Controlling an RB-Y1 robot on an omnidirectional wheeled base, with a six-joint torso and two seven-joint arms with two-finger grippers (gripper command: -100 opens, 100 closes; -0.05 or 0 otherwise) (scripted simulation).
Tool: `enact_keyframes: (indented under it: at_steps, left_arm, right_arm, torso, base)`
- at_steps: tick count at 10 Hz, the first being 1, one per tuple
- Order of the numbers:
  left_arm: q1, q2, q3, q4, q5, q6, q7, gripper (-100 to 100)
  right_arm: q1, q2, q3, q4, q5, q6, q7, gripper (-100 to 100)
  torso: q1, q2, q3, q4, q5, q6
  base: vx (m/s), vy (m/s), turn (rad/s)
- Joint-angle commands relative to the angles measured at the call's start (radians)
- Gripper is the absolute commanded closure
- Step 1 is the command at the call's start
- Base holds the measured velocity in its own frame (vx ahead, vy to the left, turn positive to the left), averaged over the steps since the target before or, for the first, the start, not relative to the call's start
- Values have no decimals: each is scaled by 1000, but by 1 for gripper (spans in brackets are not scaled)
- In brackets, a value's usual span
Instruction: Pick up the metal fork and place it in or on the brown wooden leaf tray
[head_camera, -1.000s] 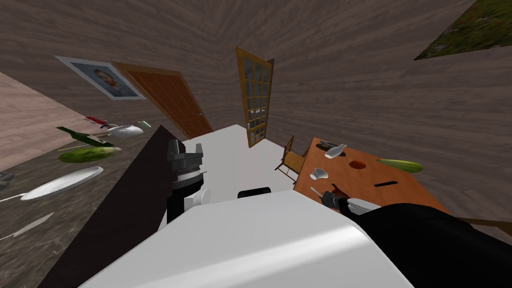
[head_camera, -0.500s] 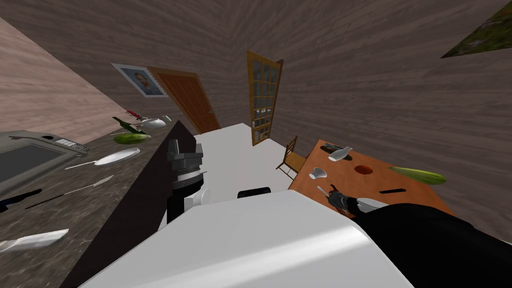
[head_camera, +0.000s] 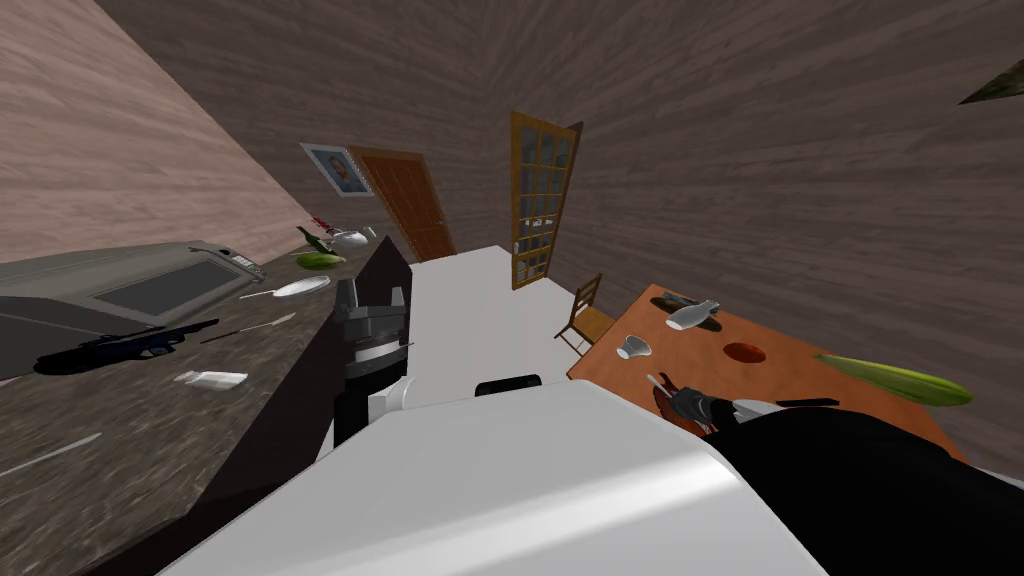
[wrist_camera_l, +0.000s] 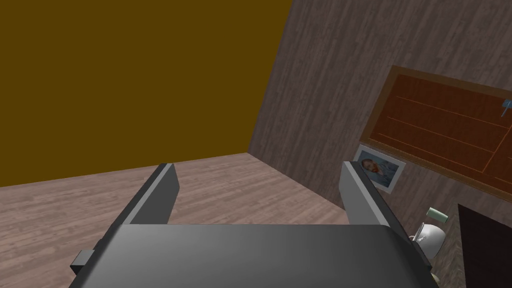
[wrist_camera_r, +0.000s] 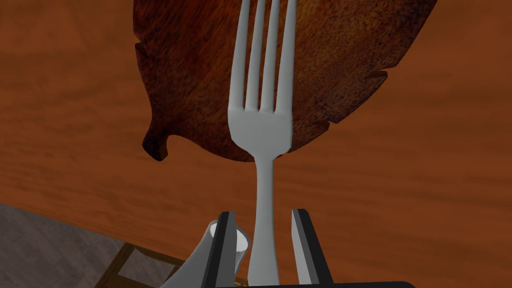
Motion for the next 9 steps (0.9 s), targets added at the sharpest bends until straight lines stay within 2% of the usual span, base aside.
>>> enact_keyframes:
  at_steps: [1,4,5,6,9]
  left_arm:
    - [0,0,0,0,0,0,0,0]
    - [0,0,0,0,0,0,0,0]
    - [0,0,0,0,0,0,0,0]
    - [0,0,0,0,0,0,0,0]
    - [1,0,0,0,0,0,0,0]
  right_arm:
    - [8,-2,-4,30,-18,-28,3,100]
    - [7,14,1,100,-58,-68,11,100]
    - [6,17,-5,95,-48,-64,16,100]
    - [7,17,-6,99,-50,-68,18,-100]
    - [7,17,-6,99,-50,-67,18,-100]
  torso:
    - [0,0,0,0,0,0]
    - [-3,1,0,0,0,0]
    - [-5,1,0,0,-1,0]
    - [-2,-3,-2,-1,-1,1]
    - [3,-9,-6,-3,1,1]
  base:
    - [-172,-80,263]
    - [-154,-101,232]
    - [-72,-61,54]
    - [-13,-12,-9]
    - [-2,-2,0]
